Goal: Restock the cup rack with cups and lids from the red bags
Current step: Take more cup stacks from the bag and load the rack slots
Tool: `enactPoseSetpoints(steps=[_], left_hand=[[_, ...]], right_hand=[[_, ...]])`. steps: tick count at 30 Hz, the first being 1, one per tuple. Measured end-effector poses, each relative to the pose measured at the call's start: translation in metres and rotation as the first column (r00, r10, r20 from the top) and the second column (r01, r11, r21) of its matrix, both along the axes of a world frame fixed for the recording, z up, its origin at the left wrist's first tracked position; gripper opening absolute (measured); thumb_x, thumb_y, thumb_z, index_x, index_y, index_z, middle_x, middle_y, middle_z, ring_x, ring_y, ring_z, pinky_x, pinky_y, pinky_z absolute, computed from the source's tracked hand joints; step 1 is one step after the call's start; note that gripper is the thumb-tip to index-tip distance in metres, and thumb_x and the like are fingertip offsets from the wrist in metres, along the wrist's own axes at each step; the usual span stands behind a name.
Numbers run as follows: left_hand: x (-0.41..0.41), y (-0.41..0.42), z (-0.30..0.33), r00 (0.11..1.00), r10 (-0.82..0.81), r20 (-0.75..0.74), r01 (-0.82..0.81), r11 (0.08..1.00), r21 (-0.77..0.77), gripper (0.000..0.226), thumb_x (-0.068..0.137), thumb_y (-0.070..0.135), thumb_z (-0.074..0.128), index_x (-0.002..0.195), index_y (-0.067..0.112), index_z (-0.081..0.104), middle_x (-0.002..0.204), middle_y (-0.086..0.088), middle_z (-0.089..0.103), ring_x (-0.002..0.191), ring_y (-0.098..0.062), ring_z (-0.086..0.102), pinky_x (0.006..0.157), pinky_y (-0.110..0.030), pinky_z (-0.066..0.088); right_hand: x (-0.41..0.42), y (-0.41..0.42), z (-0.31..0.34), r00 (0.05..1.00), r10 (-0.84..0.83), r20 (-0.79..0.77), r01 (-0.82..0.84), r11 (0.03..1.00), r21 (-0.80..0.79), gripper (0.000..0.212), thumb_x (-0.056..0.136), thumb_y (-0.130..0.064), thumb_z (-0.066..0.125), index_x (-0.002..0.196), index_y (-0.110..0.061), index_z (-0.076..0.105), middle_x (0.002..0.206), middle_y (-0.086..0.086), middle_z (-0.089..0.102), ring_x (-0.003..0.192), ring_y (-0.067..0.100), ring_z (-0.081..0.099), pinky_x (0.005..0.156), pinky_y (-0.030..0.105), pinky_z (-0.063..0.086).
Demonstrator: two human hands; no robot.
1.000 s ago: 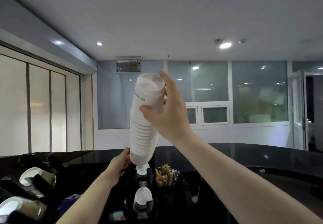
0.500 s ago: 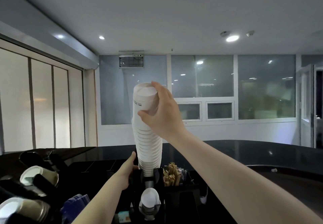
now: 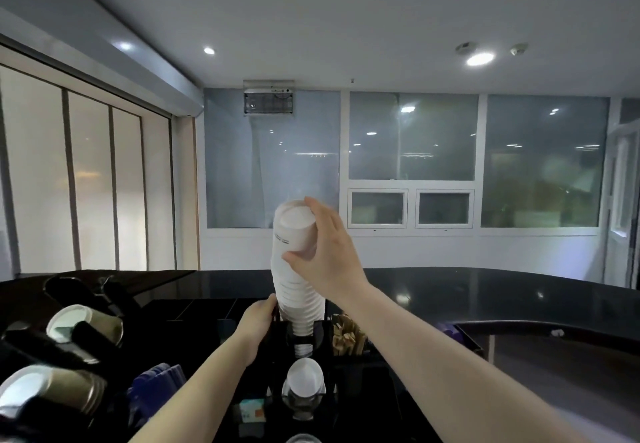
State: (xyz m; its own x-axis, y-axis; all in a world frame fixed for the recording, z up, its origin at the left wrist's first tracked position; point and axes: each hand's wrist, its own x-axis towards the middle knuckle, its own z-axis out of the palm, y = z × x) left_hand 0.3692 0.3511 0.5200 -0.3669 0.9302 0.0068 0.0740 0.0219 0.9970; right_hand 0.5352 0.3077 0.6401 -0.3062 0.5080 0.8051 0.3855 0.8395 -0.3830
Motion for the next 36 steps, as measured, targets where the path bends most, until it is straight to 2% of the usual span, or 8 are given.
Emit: enactPoseSetpoints(steps=[5,9,13,16,20,27,32,36], left_hand=[[0.001,-0.031,0.013,0.991,0.059,-0.122,-0.037,0.984,0.175,0.017,0.097,0.031,0.049,0.099,0.023,0.064,0.101,0.008,0.065,0.094,-0.009,0.057,0.077,-0.028,0.041],[-0.001,-0.069,0.021,0.93,0.077,-0.361,0.045,0.947,0.318,0.03,0.096,0.021,0.052,0.125,0.019,0.057,0.116,0.007,0.062,0.107,-0.005,0.056,0.085,-0.018,0.038],[0.002,-0.111,0.021,0.8,0.02,-0.599,0.195,0.936,0.292,0.037,0.094,0.022,0.054,0.131,0.027,0.052,0.123,0.018,0.056,0.113,0.002,0.05,0.091,-0.015,0.037],[0.009,-0.139,0.012,0.658,-0.001,-0.753,0.282,0.928,0.245,0.046,0.093,0.028,0.055,0.138,0.032,0.044,0.132,0.025,0.047,0.122,0.007,0.041,0.099,-0.012,0.03],[0.029,-0.166,-0.003,0.555,-0.031,-0.831,0.402,0.885,0.236,0.055,0.091,0.03,0.057,0.143,0.035,0.036,0.136,0.03,0.036,0.125,0.015,0.032,0.093,0.005,0.02],[0.098,-0.168,-0.03,0.262,-0.029,-0.965,0.575,0.807,0.132,0.074,0.091,0.034,0.057,0.15,0.035,0.012,0.157,0.012,0.015,0.144,-0.008,0.012,0.117,-0.028,0.011],[0.162,-0.15,-0.041,0.042,0.0,-0.999,0.641,0.767,0.027,0.085,0.092,0.042,0.051,0.141,0.047,-0.018,0.16,0.01,-0.003,0.147,-0.013,-0.002,0.116,-0.036,-0.001],[0.221,-0.125,-0.039,-0.023,0.063,-0.998,0.672,0.739,0.032,0.084,0.093,0.045,0.047,0.141,0.044,-0.021,0.159,0.009,-0.009,0.146,-0.013,-0.009,0.116,-0.035,-0.006]], right_hand=[[0.0,0.004,-0.002,0.999,0.003,0.041,-0.004,1.0,0.024,0.089,0.075,-0.024,0.077,0.147,-0.024,0.025,0.143,-0.004,0.035,0.121,0.007,0.037,0.087,0.012,0.03],[0.003,0.0,-0.005,0.997,-0.026,0.072,0.027,1.0,-0.004,0.099,0.073,-0.025,0.078,0.15,-0.029,0.015,0.147,-0.004,0.034,0.122,0.014,0.042,0.09,0.026,0.038],[0.015,-0.012,-0.014,0.999,0.006,0.037,0.0,0.99,-0.142,0.115,0.075,-0.031,0.078,0.15,-0.034,-0.009,0.155,-0.006,0.028,0.136,0.016,0.035,0.104,0.032,0.032],[0.038,-0.023,-0.035,0.998,0.0,-0.062,-0.016,0.969,-0.248,0.096,0.082,-0.038,0.071,0.152,-0.032,0.006,0.157,-0.013,0.022,0.141,0.008,0.026,0.115,0.038,0.028],[0.077,-0.048,-0.072,0.999,-0.036,-0.037,0.023,0.952,-0.306,0.067,0.084,-0.037,0.068,0.144,-0.031,0.038,0.145,-0.017,0.042,0.132,0.001,0.037,0.112,0.033,0.034],[0.153,-0.102,-0.13,0.976,-0.162,0.143,0.184,0.97,-0.161,0.043,0.084,-0.025,0.07,0.126,-0.029,0.06,0.115,-0.031,0.051,0.113,-0.019,0.039,0.091,-0.006,0.025],[0.231,-0.115,-0.151,0.935,-0.327,0.138,0.335,0.941,-0.039,0.031,0.08,-0.011,0.072,0.109,-0.021,0.07,0.105,-0.02,0.063,0.103,-0.005,0.054,0.09,0.007,0.038],[0.301,-0.115,-0.166,0.891,-0.415,0.185,0.419,0.908,0.015,0.03,0.077,-0.007,0.075,0.104,-0.019,0.071,0.103,-0.008,0.07,0.099,0.007,0.06,0.089,0.013,0.039]])
